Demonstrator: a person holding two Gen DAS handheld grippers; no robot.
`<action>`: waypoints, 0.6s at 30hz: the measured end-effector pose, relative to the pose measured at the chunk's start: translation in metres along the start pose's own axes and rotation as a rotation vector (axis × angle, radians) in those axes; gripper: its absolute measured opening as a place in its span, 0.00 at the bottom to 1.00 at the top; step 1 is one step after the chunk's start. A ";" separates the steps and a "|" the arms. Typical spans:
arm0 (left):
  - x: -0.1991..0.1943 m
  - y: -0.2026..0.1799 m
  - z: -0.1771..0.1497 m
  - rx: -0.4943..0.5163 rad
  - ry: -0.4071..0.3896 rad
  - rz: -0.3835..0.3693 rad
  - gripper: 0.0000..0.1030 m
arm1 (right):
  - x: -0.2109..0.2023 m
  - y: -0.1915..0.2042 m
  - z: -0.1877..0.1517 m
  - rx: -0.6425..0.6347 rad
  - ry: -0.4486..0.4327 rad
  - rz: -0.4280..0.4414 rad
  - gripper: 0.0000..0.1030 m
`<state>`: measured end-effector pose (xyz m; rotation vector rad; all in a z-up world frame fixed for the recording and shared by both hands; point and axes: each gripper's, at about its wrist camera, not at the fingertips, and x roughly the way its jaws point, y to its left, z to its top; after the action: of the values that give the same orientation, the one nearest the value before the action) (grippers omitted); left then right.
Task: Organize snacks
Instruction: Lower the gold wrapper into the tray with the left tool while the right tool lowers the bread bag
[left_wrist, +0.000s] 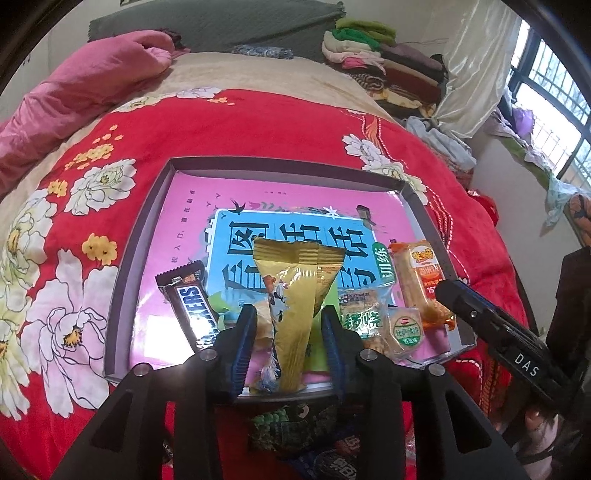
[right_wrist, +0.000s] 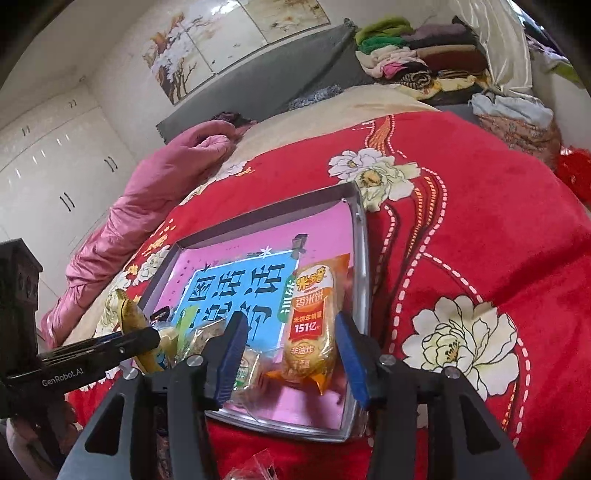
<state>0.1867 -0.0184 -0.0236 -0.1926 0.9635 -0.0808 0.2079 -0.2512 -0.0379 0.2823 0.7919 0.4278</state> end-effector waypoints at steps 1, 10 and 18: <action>0.000 0.000 0.000 0.001 0.000 0.000 0.39 | 0.000 0.000 0.000 0.002 0.000 0.002 0.49; -0.008 0.008 0.002 -0.018 -0.017 0.020 0.49 | -0.005 -0.001 0.000 0.010 -0.008 0.006 0.49; -0.010 0.026 0.007 -0.039 -0.035 0.057 0.50 | -0.007 -0.002 0.001 0.015 -0.009 0.004 0.49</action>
<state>0.1864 0.0094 -0.0172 -0.2015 0.9355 -0.0060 0.2049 -0.2560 -0.0332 0.2991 0.7863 0.4242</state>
